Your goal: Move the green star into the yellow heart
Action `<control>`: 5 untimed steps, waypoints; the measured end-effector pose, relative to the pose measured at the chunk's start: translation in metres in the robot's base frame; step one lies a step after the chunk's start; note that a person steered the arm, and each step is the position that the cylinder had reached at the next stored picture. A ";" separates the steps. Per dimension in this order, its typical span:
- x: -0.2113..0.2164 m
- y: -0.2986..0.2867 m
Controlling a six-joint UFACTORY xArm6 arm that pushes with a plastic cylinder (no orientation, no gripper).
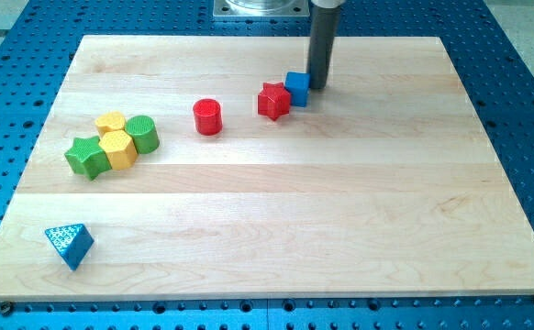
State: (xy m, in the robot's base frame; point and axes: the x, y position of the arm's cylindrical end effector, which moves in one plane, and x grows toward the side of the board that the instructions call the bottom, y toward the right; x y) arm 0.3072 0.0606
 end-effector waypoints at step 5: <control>0.107 -0.192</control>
State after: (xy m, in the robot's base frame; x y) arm 0.4140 -0.1311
